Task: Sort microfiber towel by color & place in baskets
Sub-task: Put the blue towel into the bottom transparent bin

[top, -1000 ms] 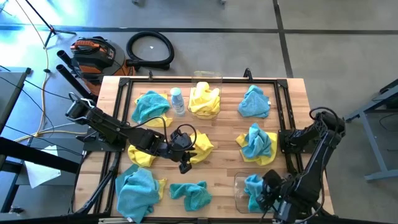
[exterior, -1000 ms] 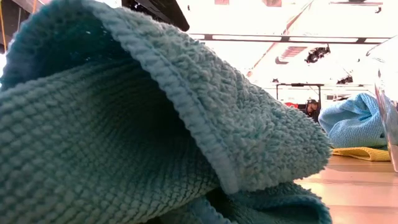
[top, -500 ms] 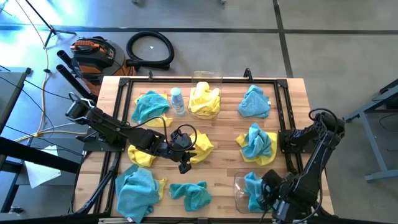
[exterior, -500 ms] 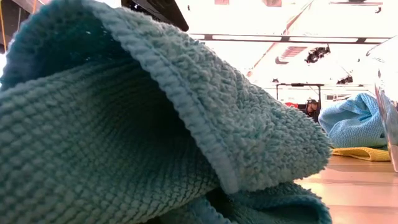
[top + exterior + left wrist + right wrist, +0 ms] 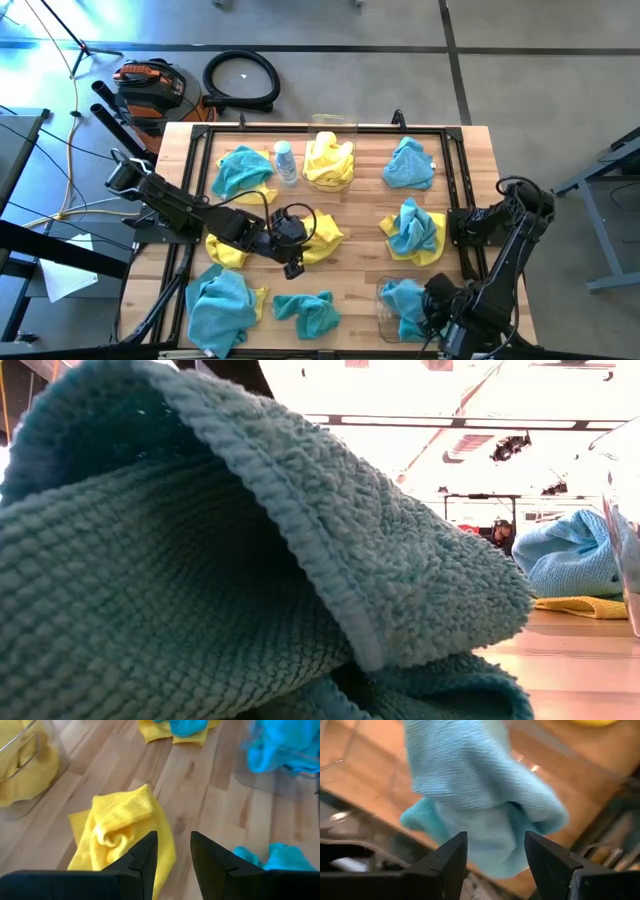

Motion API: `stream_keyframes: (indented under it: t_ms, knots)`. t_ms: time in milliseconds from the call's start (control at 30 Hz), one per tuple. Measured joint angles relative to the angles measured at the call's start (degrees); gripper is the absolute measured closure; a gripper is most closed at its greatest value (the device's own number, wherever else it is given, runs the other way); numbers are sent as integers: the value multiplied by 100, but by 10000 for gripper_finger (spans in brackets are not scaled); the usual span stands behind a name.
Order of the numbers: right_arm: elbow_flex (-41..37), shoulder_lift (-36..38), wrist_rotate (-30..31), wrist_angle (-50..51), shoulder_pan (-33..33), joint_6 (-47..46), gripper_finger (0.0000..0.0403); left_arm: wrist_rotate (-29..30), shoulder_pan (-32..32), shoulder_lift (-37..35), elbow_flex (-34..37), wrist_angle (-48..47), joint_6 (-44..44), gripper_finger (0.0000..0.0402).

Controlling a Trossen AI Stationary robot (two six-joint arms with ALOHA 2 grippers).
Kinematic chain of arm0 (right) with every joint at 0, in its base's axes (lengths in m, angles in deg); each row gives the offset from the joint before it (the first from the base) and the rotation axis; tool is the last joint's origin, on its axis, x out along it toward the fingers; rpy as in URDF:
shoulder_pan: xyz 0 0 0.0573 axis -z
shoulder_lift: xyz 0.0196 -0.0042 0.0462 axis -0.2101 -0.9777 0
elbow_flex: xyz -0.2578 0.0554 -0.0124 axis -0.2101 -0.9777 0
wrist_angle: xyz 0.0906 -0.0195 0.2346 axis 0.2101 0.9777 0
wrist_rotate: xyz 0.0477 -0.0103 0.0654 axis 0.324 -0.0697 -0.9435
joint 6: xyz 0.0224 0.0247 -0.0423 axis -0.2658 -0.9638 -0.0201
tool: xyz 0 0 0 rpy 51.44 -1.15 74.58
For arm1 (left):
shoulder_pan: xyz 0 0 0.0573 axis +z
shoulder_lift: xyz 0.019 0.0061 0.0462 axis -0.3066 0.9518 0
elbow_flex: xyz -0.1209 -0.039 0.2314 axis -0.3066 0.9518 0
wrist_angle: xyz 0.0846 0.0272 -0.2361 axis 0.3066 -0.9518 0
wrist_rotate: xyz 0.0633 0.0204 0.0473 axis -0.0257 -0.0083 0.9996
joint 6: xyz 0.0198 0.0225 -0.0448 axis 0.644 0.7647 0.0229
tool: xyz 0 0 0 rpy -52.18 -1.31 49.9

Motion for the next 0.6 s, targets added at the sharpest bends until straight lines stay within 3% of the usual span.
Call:
stream_keyframes:
  t_ms: [200, 467, 600]
  knots:
    - [2, -103, 154, -191, -2, -969, 210, 539, -329, 1, 0, -581, -629, 299]
    - [2, -867, 292, -20, 277, -1104, 210, 1034, -987, 1, 0, -687, -1107, 299]
    - [2, -1315, -12, -187, 471, -923, 210, 1234, -1280, 1, 0, -689, -1270, 299]
